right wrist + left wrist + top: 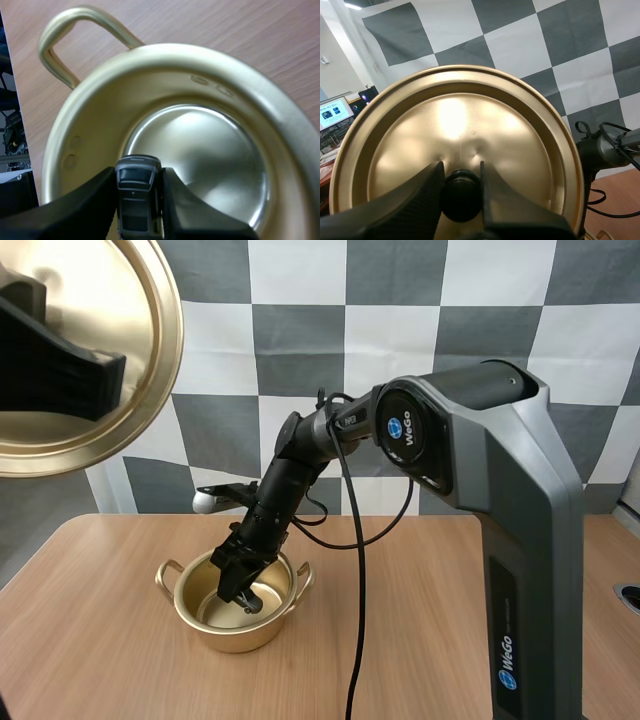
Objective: Open the pot, put the car inside, and close it
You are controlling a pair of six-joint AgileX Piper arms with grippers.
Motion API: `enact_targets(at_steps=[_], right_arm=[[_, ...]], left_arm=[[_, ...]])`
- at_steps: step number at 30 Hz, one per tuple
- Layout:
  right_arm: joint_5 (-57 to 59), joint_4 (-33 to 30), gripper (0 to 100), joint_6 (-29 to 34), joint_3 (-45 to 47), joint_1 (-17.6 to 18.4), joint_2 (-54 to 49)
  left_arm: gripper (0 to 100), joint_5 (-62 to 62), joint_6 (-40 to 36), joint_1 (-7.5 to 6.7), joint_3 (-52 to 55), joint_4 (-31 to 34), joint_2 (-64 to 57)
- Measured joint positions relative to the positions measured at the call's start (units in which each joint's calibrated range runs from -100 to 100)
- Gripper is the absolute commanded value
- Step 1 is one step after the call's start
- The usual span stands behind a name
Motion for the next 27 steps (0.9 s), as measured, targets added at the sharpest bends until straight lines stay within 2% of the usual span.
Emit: enact_targets(at_steps=[3, 7, 27], right_arm=[[0.0, 0.0, 0, 0.0, -0.85, 0.08, 0.9], [-0.23, -0.12, 0, -0.01, -4.38, 0.27, 8.03], [0.08, 1.08, 0, 1.75, -4.38, 0.51, 8.75]], left_arm=[[0, 0.0, -0.08, 0.0, 0.0, 0.0, -0.37], [0, 0.0, -0.08, 0.0, 0.0, 0.14, -0.63], [0, 0.0, -0.08, 0.0, 0.0, 0.28, -0.63]])
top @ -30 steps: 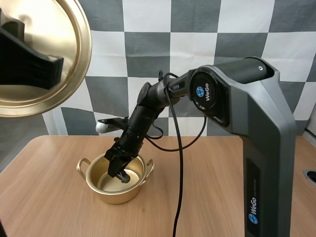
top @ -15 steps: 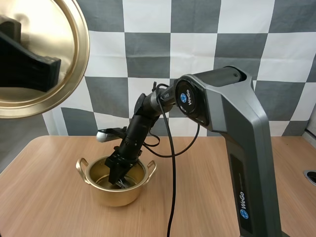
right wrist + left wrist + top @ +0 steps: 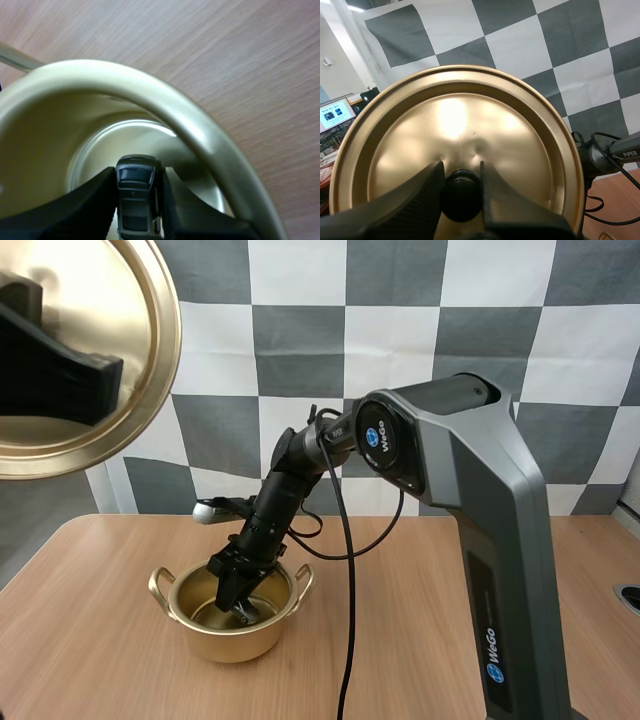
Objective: Open the pot, put the car inside, and close it
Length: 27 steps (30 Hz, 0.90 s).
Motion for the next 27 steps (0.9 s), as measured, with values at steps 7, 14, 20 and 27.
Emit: enact_targets(at_steps=[7, 14, 20, 27], right_arm=[[0.0, 0.0, 38, 0.0, 0.0, 0.0, -0.12], [-0.06, 1.95, 76, -0.34, 0.0, 0.0, -2.11], [-0.06, 7.82, 75, -0.65, 0.0, 0.0, -6.59], [-0.06, 8.69, 92, -0.17, 0.0, 0.0, -8.52]], left_arm=[[0, 0.0, 0.0, 0.0, 0.0, 0.0, 0.0], [0, 0.0, 0.0, 0.0, 0.0, 0.0, 0.0], [0, 0.0, 0.0, 0.0, 0.0, 0.0, 0.0], [0, 0.0, 0.0, 0.0, 0.0, 0.0, 0.0]])
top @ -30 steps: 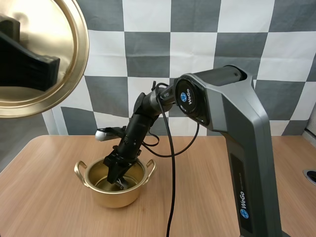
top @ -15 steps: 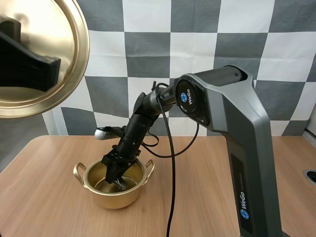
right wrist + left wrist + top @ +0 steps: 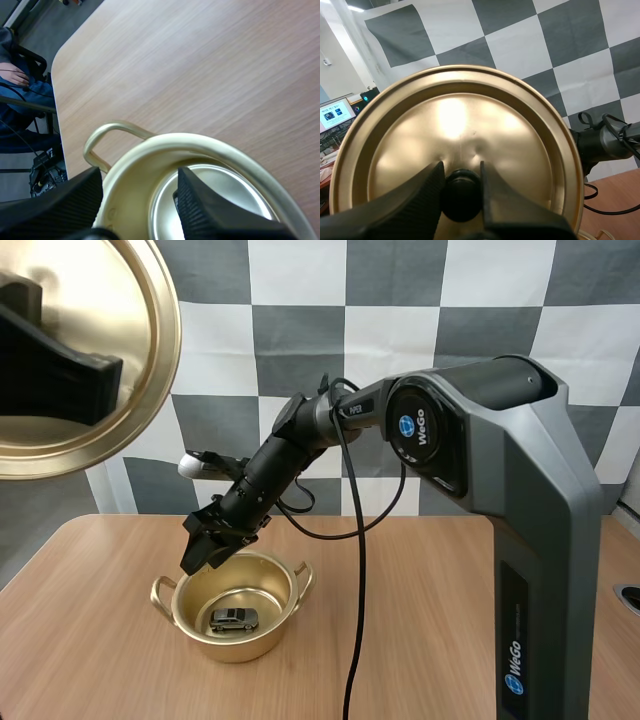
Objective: Open the pot, put the car inside, and close it
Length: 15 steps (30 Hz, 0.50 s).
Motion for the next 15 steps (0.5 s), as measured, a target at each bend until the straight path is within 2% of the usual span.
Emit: enact_targets(at_steps=[1, 6, 15], right_arm=[[0.0, -0.17, 100, 0.0, 0.0, 0.0, 0.0], [0.0, -3.89, 100, 1.66, 0.0, 0.0, -0.27], [0.0, -5.39, 100, 1.66, 0.0, 0.0, -0.47]], left_arm=[[0, 0.0, 0.0, 0.0, 0.0, 0.0, 0.0], [0, 0.0, 0.0, 0.0, 0.0, 0.0, 0.0], [0, 0.0, 0.0, 0.0, 0.0, 0.0, 0.0]])
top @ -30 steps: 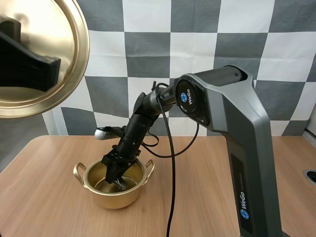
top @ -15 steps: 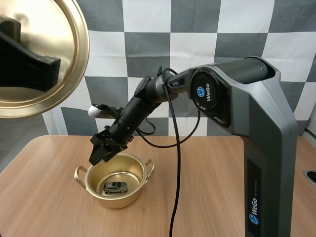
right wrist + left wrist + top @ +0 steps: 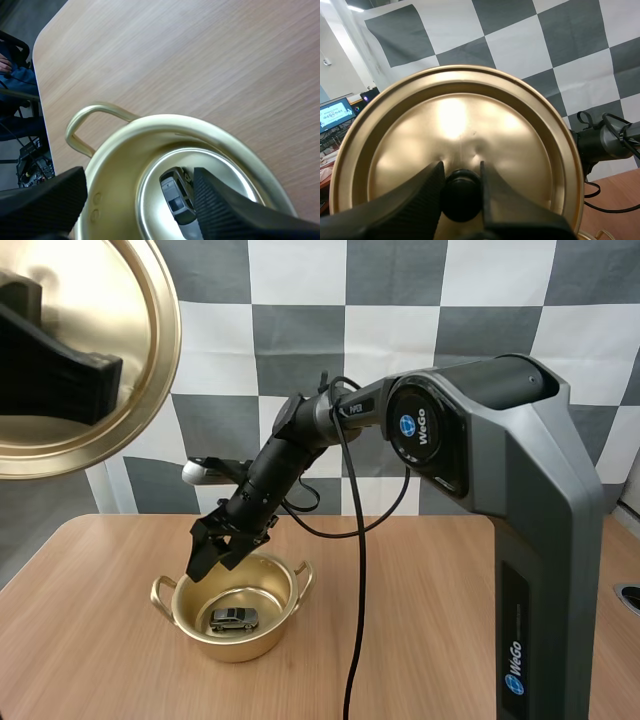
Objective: Open the pot, put the car inside, and close it
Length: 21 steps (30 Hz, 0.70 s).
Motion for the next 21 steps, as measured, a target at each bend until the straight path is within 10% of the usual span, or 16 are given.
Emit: enact_targets(at_steps=[21], right_arm=[[0.06, -33.16, 100, 24.23, -33.06, -10.11, -18.44]], left_arm=[[0, -5.4, 0.88, 0.0, 20.78, 2.48, 4.21]])
